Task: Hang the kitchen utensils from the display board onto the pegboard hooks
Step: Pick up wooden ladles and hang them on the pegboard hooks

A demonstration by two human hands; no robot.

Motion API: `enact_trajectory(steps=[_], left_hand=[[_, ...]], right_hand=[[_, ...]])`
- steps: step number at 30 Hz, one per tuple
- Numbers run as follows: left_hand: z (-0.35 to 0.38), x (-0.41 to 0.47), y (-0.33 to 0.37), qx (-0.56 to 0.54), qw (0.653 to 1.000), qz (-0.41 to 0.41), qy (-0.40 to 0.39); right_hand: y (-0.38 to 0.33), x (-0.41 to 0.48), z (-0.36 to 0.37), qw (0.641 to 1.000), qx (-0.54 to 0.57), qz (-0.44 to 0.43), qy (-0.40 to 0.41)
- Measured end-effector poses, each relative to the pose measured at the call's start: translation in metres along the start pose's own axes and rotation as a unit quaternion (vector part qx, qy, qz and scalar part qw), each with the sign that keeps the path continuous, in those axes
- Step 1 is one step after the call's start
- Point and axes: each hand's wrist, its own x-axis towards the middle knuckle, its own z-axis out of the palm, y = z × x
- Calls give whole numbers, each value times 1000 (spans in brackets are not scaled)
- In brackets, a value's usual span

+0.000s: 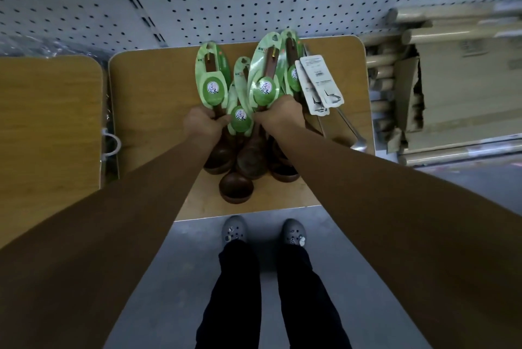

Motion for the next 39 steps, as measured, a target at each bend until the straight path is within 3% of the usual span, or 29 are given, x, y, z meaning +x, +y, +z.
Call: enact_trajectory(steps=[5,12,16,23,27,31,39], left_hand=[[-11,4,-3,-77,996,-41,-5],[-60,-28,-27,-130,991,20,-19],[-92,-58,-25,-175,984,-1,-43],[-139,-143,17,-241,958,7,-153],[-151,-195,46,-259,944,41,-200],[-149,-239,73,-248,931,82,-255],[-118,-345,142,-279,896,142,-317]], right_hand=[[0,-7,4,998,56,16,-4],[-16,-26,6,999,4,-40,-12],[-30,-60,-9,994,107,-33,2],[-31,-151,-60,907,414,70,-37],[-8,-212,-104,864,491,85,-74],[26,-264,-150,843,532,68,-52],[98,-338,-241,868,495,-9,49]])
